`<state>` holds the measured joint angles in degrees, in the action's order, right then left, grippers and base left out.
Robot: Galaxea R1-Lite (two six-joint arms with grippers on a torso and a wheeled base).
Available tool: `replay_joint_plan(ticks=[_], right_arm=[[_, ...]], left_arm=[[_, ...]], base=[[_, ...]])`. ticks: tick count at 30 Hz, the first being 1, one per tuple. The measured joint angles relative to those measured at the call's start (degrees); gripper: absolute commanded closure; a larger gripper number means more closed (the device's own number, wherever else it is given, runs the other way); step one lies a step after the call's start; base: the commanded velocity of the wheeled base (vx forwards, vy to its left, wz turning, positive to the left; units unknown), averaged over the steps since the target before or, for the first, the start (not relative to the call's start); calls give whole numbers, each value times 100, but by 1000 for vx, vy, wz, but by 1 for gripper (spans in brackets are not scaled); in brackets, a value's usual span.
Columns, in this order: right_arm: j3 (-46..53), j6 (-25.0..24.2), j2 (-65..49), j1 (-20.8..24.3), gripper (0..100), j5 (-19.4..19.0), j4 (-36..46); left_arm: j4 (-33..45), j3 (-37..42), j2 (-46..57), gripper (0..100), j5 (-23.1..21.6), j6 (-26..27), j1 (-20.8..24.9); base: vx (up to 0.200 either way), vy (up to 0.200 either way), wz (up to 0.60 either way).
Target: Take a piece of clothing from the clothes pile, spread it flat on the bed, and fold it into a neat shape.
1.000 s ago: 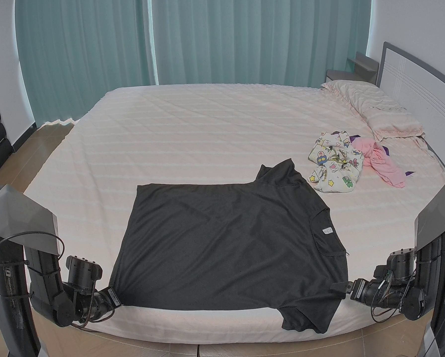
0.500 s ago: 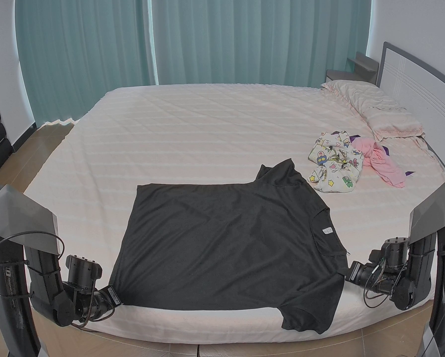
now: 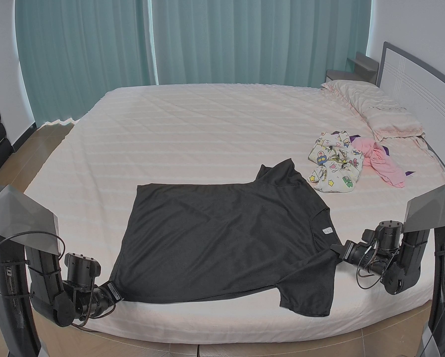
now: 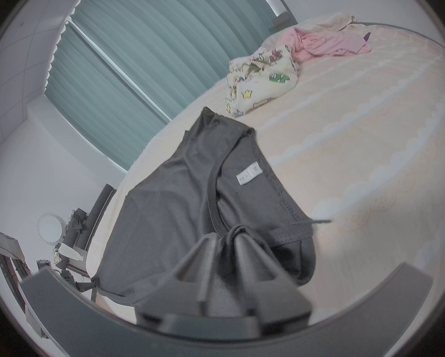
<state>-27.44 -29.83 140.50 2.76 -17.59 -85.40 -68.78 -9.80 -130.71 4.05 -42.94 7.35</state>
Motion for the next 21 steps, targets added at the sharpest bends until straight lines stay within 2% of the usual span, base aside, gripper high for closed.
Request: replay_joint_plan(ticks=[6,13,17,21], right_arm=[[-139,101,52,-55,0,-66,241],[352,39,-310,-468,0,-154,238],[939,-197,-539,-567,0,-191,194],[1488,-541,-739,-360,0,-187,151]], left_arm=[[-13,-4,-16,100,-4,-1,4],[-13,-4,-22,100,-2,-1,6],[-11,0,-24,100,-4,-1,11],[-11,5,-27,100,-6,-1,11]], base=[[0,0,0],[0,0,0],[0,0,0],[0,0,0]])
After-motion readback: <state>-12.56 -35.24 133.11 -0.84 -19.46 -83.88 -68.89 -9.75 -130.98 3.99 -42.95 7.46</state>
